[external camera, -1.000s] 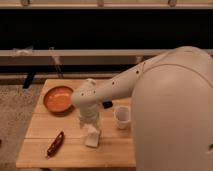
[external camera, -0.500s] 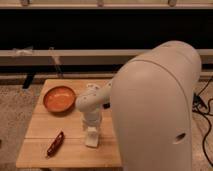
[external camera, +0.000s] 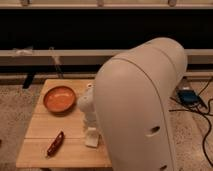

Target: Wipe the white sponge on the table

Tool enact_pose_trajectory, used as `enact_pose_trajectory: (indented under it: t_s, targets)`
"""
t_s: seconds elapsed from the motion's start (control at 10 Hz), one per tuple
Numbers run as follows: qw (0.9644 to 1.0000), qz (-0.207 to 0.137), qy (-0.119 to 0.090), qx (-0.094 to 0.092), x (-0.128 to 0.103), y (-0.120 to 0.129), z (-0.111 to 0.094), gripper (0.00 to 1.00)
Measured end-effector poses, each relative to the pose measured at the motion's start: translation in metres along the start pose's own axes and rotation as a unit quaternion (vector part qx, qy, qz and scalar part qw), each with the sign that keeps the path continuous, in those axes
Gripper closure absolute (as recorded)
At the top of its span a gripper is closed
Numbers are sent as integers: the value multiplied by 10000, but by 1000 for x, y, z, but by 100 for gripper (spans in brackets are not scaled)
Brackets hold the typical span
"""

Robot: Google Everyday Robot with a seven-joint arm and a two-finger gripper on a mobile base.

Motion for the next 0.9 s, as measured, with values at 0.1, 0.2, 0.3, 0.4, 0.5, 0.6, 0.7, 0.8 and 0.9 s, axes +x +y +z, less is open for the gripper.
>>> enact_pose_trajectory:
  t_s: [0.1,0.2,0.3,0.4,0.5,0.6,0.7,0.8,0.9]
  targets:
    - [10000,-23,13,-31,-1,-1,3,35]
    - [10000,-37,24,-55,-3,-2,6,35]
    - [10000,-45,32,-68,-3,-2,8,35]
    - [10000,-47,36,-78,-4,-3,10,35]
    - [9999,-51,38,-79,-5,-4,12,35]
    - [9999,-67,41,-69,-5,-4,13,35]
    - [9999,-91,39,-54,-5,-4,14,37]
    - [9999,-122,38,-34,-5,-3,16,42]
    - [9999,-136,34,-18,-5,-4,16,42]
